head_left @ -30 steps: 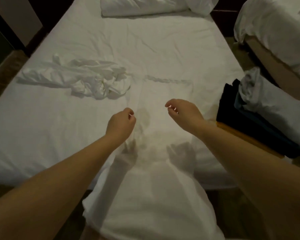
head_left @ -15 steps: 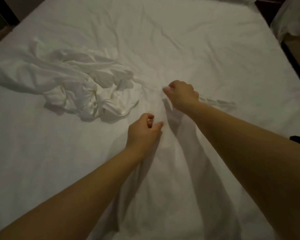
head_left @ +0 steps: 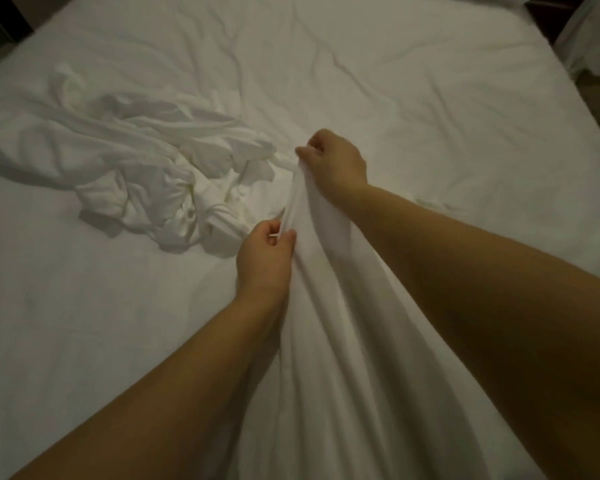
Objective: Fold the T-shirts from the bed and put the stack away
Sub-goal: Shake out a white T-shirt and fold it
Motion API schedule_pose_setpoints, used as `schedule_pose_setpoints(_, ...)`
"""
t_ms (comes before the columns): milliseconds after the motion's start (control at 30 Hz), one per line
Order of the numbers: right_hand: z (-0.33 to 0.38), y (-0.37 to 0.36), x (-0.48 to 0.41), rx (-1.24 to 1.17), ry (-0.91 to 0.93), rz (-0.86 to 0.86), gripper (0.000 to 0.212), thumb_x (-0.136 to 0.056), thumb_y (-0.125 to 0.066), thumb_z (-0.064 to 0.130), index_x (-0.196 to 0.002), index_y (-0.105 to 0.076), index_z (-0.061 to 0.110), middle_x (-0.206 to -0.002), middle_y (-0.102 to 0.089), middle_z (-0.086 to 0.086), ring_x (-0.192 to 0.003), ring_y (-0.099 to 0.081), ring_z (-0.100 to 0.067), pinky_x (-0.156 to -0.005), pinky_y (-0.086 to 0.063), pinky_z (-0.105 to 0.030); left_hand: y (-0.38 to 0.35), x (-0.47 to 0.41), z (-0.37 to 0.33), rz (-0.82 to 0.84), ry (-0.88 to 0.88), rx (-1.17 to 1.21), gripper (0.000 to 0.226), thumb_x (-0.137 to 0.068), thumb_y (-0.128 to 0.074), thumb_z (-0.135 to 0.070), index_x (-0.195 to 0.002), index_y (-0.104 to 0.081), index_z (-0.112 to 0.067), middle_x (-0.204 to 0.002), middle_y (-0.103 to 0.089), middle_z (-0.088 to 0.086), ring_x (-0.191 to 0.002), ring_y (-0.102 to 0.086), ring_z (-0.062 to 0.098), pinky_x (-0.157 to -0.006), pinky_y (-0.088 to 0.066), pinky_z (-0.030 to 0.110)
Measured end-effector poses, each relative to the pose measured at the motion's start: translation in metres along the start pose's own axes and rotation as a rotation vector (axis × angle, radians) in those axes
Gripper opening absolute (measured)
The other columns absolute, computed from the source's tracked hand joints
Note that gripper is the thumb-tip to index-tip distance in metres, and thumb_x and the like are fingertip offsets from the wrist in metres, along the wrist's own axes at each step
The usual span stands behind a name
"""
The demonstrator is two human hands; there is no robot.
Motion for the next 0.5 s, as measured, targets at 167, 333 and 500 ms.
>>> schedule_pose_setpoints(167,-0.006,-0.014,-0.001,0.011,-0.040,0.063,0.013,-0.089,-0.053,0.045,-0.087,-0.056,0.033,-0.102,-0.064,0.007,-0.103,-0.056,-0.018,-0.092,-0.035,-0.035,-0.003,-0.004,0.004,0.102,0.126,-0.044,0.008,-0.084,-0.063,-0.029,-0.085,-0.059,-0.022,-0.088,-0.067,-0.001,-0.086,-0.064,0.020,-0.088,-0.051,0.042)
schedule_pose_setpoints(333,-0.017,0.007,-0.001,0.224,-0.028,0.216,0.039,-0.085,-0.045,0.064,-0.109,-0.057,0.035,-0.114,-0.062,0.003,-0.110,-0.054,-0.020,-0.101,-0.029,-0.039,0.009,0.029,0.016,0.232,0.161,-0.166,0.018,-0.078,-0.071,-0.027,-0.091,-0.062,-0.018,-0.083,-0.069,-0.001,-0.077,-0.066,0.015,-0.077,-0.054,0.032)
schedule_pose_setpoints(500,-0.051,0.034,0.012,0.073,-0.095,0.409,0.048,-0.081,-0.065,0.048,-0.123,-0.053,0.028,-0.124,-0.054,-0.003,-0.108,-0.052,-0.020,-0.101,-0.039,-0.033,0.022,0.067,0.038,0.290,0.274,-0.073,0.018,-0.077,-0.072,-0.024,-0.074,-0.061,-0.011,-0.062,-0.063,0.004,-0.061,-0.062,0.020,-0.063,-0.054,0.032)
Point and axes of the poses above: each hand's wrist, its own x-axis away from the middle knuckle, its own y-axis out of the back of the hand, z = x × y, the point moved 5 cm from there along -x, towards the middle knuckle
